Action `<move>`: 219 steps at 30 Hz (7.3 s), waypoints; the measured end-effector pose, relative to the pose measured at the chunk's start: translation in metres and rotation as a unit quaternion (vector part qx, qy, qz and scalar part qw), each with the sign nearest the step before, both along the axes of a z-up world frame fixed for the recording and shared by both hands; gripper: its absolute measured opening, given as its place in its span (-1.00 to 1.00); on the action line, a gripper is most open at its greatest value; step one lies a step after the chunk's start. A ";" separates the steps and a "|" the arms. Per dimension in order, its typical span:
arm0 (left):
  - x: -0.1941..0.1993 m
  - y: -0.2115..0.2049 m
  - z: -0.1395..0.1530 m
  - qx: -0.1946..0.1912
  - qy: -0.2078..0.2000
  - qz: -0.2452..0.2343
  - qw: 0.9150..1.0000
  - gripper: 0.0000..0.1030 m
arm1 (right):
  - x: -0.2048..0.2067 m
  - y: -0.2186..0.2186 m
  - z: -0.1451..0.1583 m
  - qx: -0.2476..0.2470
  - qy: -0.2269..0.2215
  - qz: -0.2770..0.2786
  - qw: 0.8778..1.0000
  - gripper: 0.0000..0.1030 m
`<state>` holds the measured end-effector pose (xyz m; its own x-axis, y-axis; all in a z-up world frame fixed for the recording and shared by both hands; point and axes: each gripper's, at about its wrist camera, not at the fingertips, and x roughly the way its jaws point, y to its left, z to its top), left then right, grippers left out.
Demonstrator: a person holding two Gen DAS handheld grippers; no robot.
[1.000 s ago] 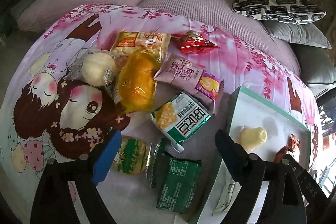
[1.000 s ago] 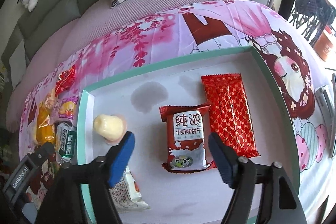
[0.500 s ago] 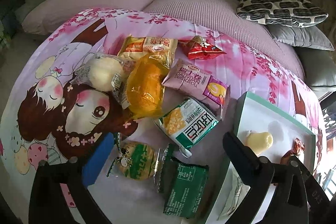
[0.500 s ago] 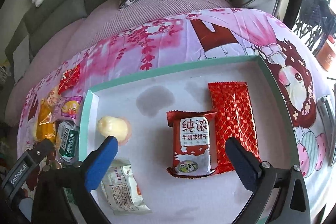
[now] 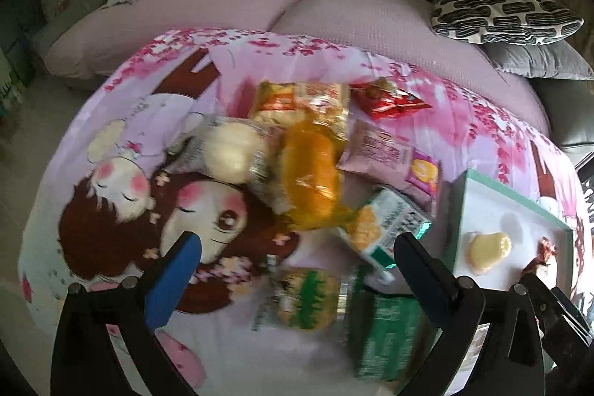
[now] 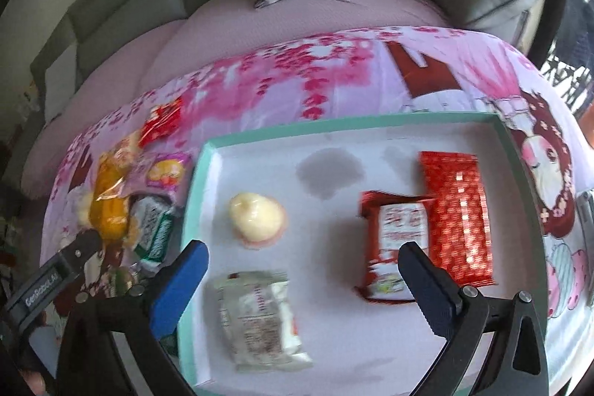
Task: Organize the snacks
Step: 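Move both tools back over the snack pile, then grasp the green-wrapped cake with the left tool while the right tool grasps the green biscuit pack, then carry the green cake and green biscuit pack over the white tray with both tools, then open both tools to release the green cake and green pack in the tray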
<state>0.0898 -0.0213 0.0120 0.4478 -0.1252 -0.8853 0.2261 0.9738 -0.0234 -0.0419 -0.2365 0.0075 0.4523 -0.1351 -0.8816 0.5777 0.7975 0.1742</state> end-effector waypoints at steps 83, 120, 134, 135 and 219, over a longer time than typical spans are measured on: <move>0.010 0.001 -0.100 -0.013 0.168 -0.020 0.985 1.00 | 0.049 0.129 -0.030 0.050 0.029 0.212 0.976 0.11; 0.021 0.037 -0.056 -0.018 0.132 0.016 0.991 0.22 | 0.059 0.157 -0.041 0.004 0.043 0.243 0.969 -0.17; 0.023 0.065 -0.002 -0.063 0.072 0.053 0.994 0.22 | 0.043 0.144 -0.001 0.010 -0.019 0.220 0.975 -0.17; 0.022 0.065 0.000 -0.065 0.069 0.055 0.994 0.22 | 0.042 0.141 0.001 0.012 -0.022 0.217 0.976 -0.17; -0.105 -0.180 -0.015 -0.032 0.008 -0.279 0.960 0.63 | -0.067 -0.090 -0.003 0.020 -0.014 -0.166 0.986 0.23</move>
<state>-0.0153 -0.2015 -0.0031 0.2821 -0.3964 -0.8736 0.7114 0.6974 -0.0867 -0.1089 -0.3262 0.0045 0.4137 -0.2453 -0.8767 0.8002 0.5573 0.2217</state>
